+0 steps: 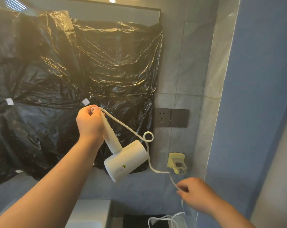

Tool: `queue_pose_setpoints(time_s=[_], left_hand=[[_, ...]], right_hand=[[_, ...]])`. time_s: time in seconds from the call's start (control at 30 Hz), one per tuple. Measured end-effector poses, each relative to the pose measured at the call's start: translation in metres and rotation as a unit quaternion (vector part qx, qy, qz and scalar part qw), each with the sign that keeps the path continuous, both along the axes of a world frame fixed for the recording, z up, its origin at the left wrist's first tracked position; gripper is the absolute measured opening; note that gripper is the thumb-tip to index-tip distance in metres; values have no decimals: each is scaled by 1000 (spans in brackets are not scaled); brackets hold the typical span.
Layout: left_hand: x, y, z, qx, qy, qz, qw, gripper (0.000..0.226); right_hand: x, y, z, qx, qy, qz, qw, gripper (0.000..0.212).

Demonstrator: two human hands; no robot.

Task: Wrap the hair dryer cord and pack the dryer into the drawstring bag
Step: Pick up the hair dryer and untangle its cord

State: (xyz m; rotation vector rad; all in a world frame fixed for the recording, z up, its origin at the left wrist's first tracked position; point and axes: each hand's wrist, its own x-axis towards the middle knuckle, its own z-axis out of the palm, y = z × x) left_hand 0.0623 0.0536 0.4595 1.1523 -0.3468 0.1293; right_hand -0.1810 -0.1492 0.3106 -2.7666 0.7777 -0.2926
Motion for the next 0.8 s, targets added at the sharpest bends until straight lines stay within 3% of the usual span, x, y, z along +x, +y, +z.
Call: queue_pose_setpoints(time_s=[0.07, 0.13, 0.2, 0.27, 0.33, 0.43, 0.57, 0.67, 0.8], left_hand=[[-8, -3, -1, 11, -16, -17, 1000, 13], [-16, -7, -2, 18, -24, -45, 999, 15], [-22, -9, -3, 21, -21, -68, 997, 14], [-28, -12, -4, 31, -15, -84, 996, 15], [-33, -14, -6, 30, -11, -107, 994, 13], [-38, -15, -6, 13, -11, -154, 988, 12], [-42, -12, -2, 12, -23, -192, 981, 12], [-42, -6, 0, 14, -20, -195, 980, 14], [-36, -4, 3, 18, -19, -178, 984, 12]], right_hand=[[10, 12, 6, 85, -23, 41, 995, 14], [23, 24, 18, 168, -125, 41, 977, 40], [36, 35, 40, 249, -280, 36, 927, 43], [48, 44, 62, 327, -364, 54, 871, 43], [56, 51, 79, 363, -355, 82, 858, 42], [66, 59, 88, 343, -260, 114, 895, 43], [72, 58, 89, 371, -206, 121, 897, 24], [67, 55, 87, 358, -218, 121, 900, 19], [53, 47, 79, 320, -279, 137, 895, 29]])
